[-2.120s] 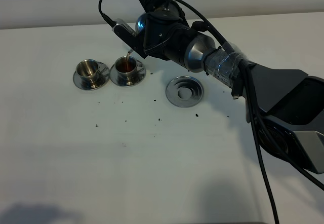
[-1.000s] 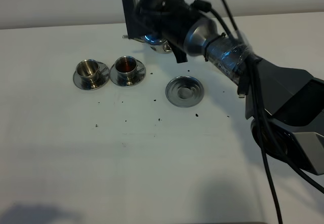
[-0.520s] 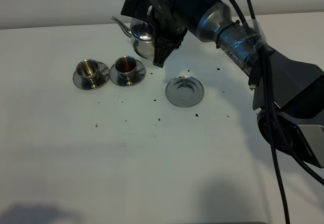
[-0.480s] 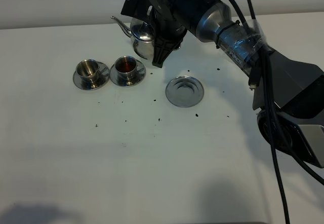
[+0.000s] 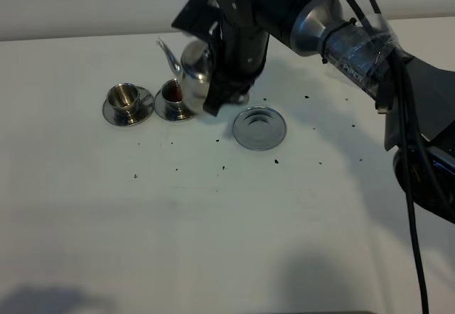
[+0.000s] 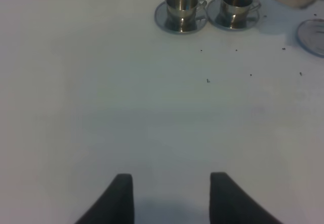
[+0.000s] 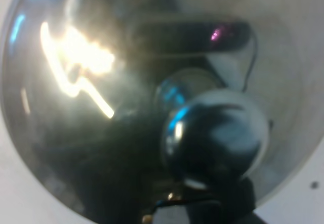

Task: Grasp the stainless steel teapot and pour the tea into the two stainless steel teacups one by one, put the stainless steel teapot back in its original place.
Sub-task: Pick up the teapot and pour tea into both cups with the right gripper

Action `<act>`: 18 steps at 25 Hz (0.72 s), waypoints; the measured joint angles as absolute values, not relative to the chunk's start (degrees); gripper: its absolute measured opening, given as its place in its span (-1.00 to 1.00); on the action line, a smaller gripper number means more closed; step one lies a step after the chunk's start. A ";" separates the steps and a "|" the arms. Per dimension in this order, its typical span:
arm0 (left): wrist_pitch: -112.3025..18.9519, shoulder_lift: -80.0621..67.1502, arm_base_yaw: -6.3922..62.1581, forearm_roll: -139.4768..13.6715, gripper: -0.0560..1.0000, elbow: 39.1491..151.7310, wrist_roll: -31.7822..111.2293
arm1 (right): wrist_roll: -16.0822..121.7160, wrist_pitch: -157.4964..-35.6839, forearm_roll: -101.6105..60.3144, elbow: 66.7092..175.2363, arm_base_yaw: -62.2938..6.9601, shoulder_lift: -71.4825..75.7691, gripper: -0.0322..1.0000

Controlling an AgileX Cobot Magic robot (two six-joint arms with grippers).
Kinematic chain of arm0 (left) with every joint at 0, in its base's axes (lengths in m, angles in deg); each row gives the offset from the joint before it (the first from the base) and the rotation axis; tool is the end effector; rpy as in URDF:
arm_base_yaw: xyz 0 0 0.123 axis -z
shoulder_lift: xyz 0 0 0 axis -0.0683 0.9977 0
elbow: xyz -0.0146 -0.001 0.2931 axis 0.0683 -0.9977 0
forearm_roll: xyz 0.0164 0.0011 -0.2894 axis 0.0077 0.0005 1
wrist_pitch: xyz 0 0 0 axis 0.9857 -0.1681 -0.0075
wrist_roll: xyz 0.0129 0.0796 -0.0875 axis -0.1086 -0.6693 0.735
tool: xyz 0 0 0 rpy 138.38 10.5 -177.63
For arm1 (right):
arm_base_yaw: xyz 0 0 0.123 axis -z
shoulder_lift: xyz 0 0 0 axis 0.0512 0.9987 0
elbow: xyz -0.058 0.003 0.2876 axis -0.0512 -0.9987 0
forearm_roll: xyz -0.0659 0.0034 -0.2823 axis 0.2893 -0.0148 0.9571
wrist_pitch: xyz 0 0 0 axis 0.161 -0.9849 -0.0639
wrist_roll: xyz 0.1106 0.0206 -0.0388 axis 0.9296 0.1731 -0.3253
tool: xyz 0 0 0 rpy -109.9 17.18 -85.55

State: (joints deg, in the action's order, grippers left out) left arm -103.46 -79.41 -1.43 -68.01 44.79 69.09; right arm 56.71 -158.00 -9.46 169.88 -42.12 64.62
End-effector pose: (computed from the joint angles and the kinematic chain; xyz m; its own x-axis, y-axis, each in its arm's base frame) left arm 0.0460 -0.0109 0.2858 -0.4462 -0.0321 -0.8943 0.0253 0.9985 -0.0485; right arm 0.4389 0.3495 0.1963 -0.4809 -0.8339 -0.2707 -0.8335 0.5306 -0.1537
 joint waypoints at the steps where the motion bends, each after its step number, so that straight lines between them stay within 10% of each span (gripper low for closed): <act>1: -103.46 -79.41 -1.43 -68.01 -0.16 44.79 69.09 | 56.76 -158.00 -10.09 169.00 -42.24 64.63 -0.59; 18: -103.46 -79.41 -1.43 -68.01 -0.16 44.79 69.09 | 56.02 -156.20 -8.31 168.67 -46.25 66.19 -0.59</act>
State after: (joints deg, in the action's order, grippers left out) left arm -103.46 -79.41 -1.43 -68.01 44.79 69.09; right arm 56.02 -156.20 -8.31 168.67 -46.25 66.19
